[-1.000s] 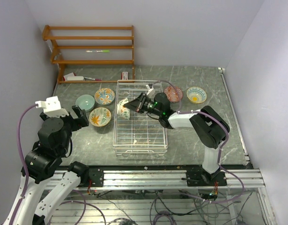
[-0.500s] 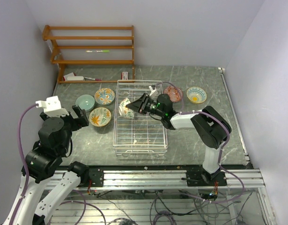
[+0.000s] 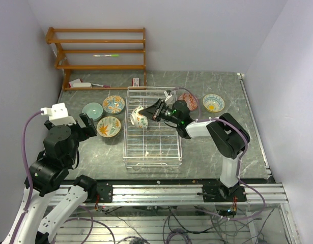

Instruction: Load the bowls into the dish rack

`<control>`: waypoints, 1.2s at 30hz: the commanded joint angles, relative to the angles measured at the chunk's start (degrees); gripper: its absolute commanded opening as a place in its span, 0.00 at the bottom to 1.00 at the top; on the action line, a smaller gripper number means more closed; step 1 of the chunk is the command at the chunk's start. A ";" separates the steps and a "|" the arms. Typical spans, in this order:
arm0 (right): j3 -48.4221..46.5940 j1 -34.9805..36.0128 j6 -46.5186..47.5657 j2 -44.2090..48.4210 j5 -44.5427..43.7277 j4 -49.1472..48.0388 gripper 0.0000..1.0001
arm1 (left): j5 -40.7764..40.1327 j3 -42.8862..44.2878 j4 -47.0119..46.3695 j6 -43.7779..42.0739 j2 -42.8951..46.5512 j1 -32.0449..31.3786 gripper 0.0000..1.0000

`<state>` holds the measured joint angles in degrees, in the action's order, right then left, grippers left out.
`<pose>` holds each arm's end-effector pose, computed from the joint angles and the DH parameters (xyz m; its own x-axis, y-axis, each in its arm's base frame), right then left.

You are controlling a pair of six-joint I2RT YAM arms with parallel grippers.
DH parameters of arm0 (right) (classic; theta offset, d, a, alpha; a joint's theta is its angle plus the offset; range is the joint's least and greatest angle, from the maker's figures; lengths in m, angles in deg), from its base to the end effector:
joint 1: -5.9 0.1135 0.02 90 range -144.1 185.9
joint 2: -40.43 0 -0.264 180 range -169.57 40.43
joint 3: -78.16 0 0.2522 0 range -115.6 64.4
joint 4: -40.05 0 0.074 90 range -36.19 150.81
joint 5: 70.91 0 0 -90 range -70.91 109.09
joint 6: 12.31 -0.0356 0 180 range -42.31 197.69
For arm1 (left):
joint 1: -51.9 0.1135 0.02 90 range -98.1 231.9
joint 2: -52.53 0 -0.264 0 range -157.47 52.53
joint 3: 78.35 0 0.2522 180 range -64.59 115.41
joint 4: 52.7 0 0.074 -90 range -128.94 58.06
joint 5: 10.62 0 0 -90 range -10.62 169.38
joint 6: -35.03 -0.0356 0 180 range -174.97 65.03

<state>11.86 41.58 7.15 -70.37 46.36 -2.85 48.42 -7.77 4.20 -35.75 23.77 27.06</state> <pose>0.3148 0.2461 0.1806 -0.8472 0.4235 -0.3210 -0.2753 0.1669 0.9468 0.0780 -0.0159 0.3815 -0.1931 -0.2217 -0.9558 -0.1632 0.9678 -0.1915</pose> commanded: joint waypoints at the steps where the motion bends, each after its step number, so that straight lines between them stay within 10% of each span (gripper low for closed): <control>1: -2.87 -0.42 -3.71 -2.70 0.10 -0.10 0.13 | -1.47 1.51 -0.86 -1.37 -0.23 0.41 0.98; 9: -5.34 -0.61 -13.07 -7.28 -3.84 -9.08 0.12 | -1.29 2.75 -0.95 -1.85 -1.04 0.42 0.98; 36: -5.21 -1.81 -4.46 -5.26 -16.36 10.68 0.24 | -1.06 1.98 -0.83 -2.01 -0.40 0.41 0.98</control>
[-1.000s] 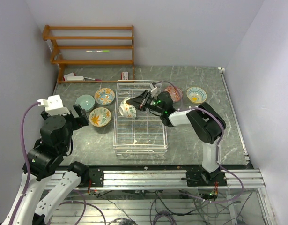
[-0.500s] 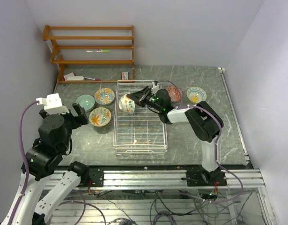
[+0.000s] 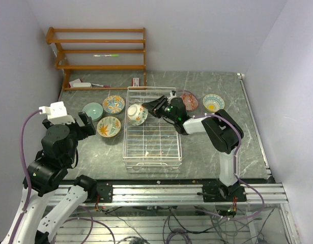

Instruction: Load the bowls into the dish rack

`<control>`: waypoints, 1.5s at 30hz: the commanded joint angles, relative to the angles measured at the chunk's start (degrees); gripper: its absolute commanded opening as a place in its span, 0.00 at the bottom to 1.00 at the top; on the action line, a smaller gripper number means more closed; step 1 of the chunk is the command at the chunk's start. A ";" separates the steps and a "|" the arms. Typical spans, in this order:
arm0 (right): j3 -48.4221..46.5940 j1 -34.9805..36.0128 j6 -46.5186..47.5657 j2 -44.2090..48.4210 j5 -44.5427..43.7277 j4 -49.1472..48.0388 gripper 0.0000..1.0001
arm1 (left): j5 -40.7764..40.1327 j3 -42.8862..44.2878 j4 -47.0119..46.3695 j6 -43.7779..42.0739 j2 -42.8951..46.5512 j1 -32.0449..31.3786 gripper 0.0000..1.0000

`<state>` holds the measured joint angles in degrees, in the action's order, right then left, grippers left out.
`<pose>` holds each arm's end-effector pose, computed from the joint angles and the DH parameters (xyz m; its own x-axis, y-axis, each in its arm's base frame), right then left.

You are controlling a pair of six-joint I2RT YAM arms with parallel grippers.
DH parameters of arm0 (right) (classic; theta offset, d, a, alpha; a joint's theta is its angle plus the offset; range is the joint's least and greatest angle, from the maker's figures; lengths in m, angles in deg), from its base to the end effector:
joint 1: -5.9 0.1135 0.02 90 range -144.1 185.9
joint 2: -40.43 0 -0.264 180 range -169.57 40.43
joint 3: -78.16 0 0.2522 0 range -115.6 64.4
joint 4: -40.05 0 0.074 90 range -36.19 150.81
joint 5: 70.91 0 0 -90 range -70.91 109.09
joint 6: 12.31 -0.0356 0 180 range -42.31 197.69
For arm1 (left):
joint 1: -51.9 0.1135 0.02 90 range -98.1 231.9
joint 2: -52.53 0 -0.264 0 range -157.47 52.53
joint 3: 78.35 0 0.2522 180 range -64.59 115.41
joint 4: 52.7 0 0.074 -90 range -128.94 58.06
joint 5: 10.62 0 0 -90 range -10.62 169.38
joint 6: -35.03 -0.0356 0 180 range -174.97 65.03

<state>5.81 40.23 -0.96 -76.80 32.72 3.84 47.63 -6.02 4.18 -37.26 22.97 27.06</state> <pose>0.3478 0.2477 0.1539 -0.7505 0.6413 -0.1597 -0.0237 0.2154 0.9762 0.0774 -0.0152 0.3896 -0.1785 -0.2024 -0.9629 -0.1682 0.9705 -0.1728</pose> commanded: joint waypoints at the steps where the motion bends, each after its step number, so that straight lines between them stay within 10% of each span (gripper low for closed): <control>1: 0.92 -0.61 4.19 1.21 -3.07 4.46 0.24 | -0.13 0.09 -0.94 -0.38 0.41 0.41 0.98; 33: -7.27 -0.78 21.03 7.40 -9.76 29.18 0.52 | -0.17 -0.56 -0.05 0.20 1.60 0.41 0.98; 45: -10.95 10.77 43.28 20.13 -27.60 54.65 0.52 | -0.32 -0.40 0.30 -0.04 1.54 0.41 0.98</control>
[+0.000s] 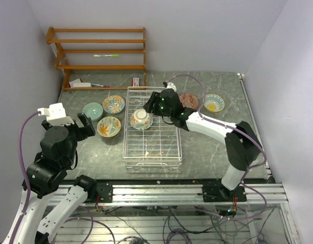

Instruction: Load the bowls into the dish rack

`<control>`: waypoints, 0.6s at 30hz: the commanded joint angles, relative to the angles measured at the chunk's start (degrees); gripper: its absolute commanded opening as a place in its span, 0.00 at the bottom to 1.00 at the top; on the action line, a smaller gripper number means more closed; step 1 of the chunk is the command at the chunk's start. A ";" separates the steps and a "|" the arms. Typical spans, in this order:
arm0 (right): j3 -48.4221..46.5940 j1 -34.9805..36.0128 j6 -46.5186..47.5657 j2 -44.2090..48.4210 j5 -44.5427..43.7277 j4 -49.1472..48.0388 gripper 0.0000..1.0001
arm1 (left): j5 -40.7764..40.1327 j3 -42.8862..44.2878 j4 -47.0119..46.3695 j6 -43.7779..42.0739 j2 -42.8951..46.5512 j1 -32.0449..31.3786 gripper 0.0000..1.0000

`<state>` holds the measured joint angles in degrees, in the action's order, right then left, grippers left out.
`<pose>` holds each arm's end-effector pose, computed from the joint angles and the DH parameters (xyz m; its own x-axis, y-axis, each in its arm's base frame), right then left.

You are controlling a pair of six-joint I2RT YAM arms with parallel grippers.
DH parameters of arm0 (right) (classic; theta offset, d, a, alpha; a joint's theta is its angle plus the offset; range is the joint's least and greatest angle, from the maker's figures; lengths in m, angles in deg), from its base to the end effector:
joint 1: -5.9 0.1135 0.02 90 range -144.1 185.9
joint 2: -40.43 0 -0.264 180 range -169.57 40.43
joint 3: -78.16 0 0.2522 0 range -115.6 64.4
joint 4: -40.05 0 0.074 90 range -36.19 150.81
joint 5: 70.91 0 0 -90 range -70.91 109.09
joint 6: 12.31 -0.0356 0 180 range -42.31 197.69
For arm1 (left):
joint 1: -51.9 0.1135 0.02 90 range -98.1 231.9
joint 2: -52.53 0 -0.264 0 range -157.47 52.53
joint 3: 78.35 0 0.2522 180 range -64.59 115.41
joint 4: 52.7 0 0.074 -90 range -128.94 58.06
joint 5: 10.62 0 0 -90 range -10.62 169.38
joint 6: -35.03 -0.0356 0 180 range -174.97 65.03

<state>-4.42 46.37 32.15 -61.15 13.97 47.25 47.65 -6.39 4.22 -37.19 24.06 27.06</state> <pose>0.3137 0.2635 0.2417 -0.6532 0.3772 -0.6566 -0.1704 0.7716 0.6128 0.0735 -0.0134 0.3887 -0.1681 -0.2084 -0.9635 -0.1662 0.9694 -0.1807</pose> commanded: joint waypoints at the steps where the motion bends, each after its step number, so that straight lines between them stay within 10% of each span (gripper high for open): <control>1: -0.06 5.92 10.61 5.65 -10.58 13.05 0.52 | -0.35 -0.07 0.26 -0.18 0.55 0.41 0.98; 18: -2.50 10.77 26.73 2.77 -9.52 17.33 0.52 | 0.08 -1.35 -0.53 0.32 0.11 0.41 0.98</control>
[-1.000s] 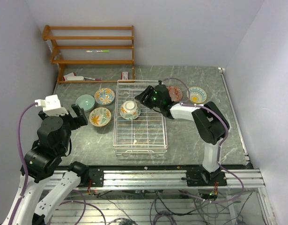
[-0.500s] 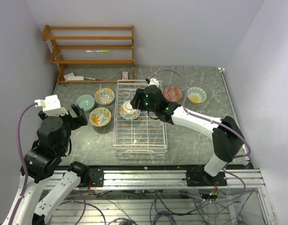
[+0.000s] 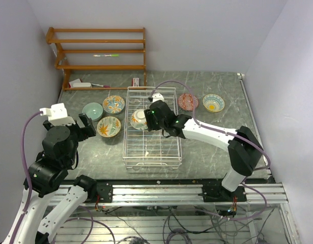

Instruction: Load the bowls into the dish rack

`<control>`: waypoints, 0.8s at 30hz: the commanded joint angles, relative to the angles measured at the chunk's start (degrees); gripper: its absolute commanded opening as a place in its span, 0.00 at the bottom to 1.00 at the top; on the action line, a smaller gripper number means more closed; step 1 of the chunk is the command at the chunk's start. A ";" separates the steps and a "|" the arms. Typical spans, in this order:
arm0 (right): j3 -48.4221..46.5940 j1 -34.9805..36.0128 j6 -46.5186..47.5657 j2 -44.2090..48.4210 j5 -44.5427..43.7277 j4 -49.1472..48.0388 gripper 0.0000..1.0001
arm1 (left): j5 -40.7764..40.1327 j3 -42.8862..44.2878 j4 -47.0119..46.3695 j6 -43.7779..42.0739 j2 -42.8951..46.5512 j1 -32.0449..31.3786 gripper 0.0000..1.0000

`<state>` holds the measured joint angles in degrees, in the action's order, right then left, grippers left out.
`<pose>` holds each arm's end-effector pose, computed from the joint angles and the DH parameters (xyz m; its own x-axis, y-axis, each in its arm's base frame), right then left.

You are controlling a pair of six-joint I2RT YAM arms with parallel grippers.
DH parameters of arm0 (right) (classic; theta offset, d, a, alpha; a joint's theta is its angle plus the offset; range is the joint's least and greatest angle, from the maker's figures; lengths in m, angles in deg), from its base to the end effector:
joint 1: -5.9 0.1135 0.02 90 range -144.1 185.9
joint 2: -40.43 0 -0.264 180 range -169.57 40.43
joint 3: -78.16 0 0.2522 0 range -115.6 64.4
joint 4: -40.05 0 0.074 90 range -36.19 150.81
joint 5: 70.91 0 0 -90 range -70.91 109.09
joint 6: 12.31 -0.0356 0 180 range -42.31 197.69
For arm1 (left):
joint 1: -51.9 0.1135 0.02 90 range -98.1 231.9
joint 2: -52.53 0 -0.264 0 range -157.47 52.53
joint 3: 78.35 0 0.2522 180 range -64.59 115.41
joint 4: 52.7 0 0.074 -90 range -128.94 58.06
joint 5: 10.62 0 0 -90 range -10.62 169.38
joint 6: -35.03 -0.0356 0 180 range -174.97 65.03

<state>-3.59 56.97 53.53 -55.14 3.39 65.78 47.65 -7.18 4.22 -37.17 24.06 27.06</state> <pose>0.2425 0.2849 0.2471 -0.6179 -0.1379 -0.7741 -0.3999 0.9028 0.1584 0.0753 -0.0142 0.3848 -0.1800 -0.2032 -0.9624 -0.1684 0.9704 -0.1733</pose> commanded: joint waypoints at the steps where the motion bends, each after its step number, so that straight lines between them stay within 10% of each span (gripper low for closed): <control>1: -4.05 0.17 5.84 -4.24 1.76 -1.75 0.52 | 0.04 -0.62 -0.53 0.30 0.08 0.41 0.98; 24: -9.86 -5.63 5.62 -16.49 7.39 -17.60 0.50 | -0.77 -1.15 -0.71 -0.29 -0.05 0.41 0.98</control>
<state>-10.91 51.33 58.49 -69.98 12.22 54.00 47.56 -8.21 4.18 -37.19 24.01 27.06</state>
